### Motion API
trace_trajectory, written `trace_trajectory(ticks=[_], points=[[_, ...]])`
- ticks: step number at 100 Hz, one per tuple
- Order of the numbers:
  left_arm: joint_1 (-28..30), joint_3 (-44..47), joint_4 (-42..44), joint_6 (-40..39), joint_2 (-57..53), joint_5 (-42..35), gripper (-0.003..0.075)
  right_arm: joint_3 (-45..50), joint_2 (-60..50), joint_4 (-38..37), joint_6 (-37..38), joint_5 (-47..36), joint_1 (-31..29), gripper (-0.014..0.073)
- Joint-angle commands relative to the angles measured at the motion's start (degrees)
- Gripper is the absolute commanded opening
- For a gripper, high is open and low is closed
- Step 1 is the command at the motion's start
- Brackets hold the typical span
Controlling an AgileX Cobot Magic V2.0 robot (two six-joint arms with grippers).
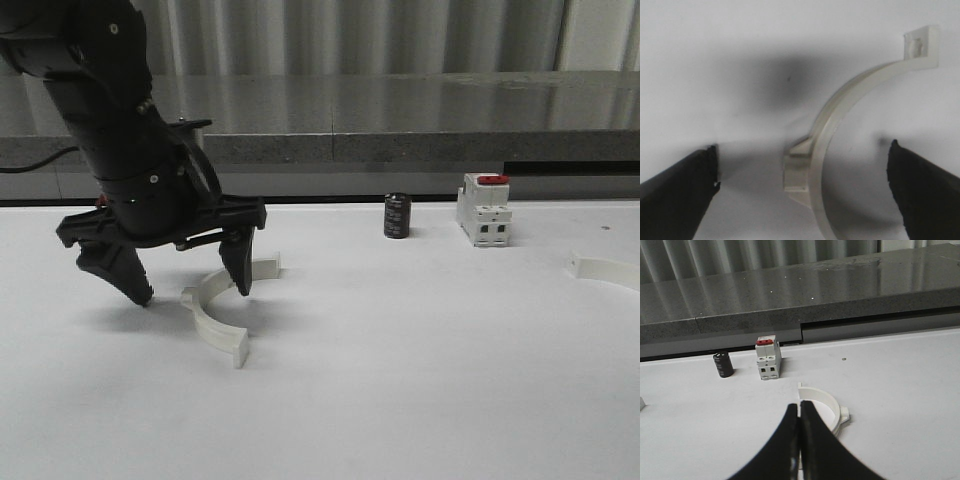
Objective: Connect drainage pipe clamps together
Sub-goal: 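Carry the clamp toward the table center and set it down, open left gripper, then raise the left gripper away from the placed clamp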
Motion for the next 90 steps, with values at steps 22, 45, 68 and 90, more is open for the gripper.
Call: trace_trajectory(ticks=[22, 45, 68, 90], points=[[0.62, -0.85, 5.98, 1.6, -15.4, -1.59, 0.0671, -0.92, -1.12, -0.26, -0.49, -4.81, -0.32, -0.0069], [6.79, 4.09, 10.57, 2.38, -26.53, -4.85, 0.0671, -0.92, -1.12, -0.26, -0.49, -4.81, -0.32, -0.0069], [15.93, 15.38, 10.57, 3.42, -39.01, -9.16, 0.0671, -0.92, -1.12, -0.26, -0.49, -4.81, -0.32, -0.0069], [21.4, 28.51, 10.44, 3.79, -54.15, -13.45, 0.0671, -0.92, -1.12, -0.26, -0.49, -4.81, -0.32, -0.0069]])
